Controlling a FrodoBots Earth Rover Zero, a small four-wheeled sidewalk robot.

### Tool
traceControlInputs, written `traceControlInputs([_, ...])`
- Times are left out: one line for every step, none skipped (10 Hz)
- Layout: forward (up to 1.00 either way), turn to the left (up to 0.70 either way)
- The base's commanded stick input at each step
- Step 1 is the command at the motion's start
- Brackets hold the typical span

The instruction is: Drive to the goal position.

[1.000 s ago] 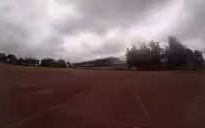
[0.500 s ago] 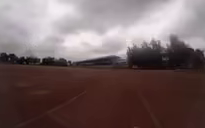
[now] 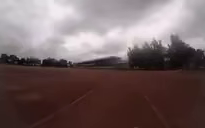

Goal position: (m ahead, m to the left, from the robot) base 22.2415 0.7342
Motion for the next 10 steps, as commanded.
traceControlInputs([0.70, -0.35])
traceControlInputs([0.70, -0.35])
traceControlInputs([0.70, -0.35])
traceControlInputs([0.70, -0.35])
traceControlInputs([0.70, -0.35])
traceControlInputs([0.70, -0.35])
traceControlInputs([0.70, 0.00])
traceControlInputs([0.70, 0.00])
traceControlInputs([0.70, 0.00])
traceControlInputs([0.70, 0.00])
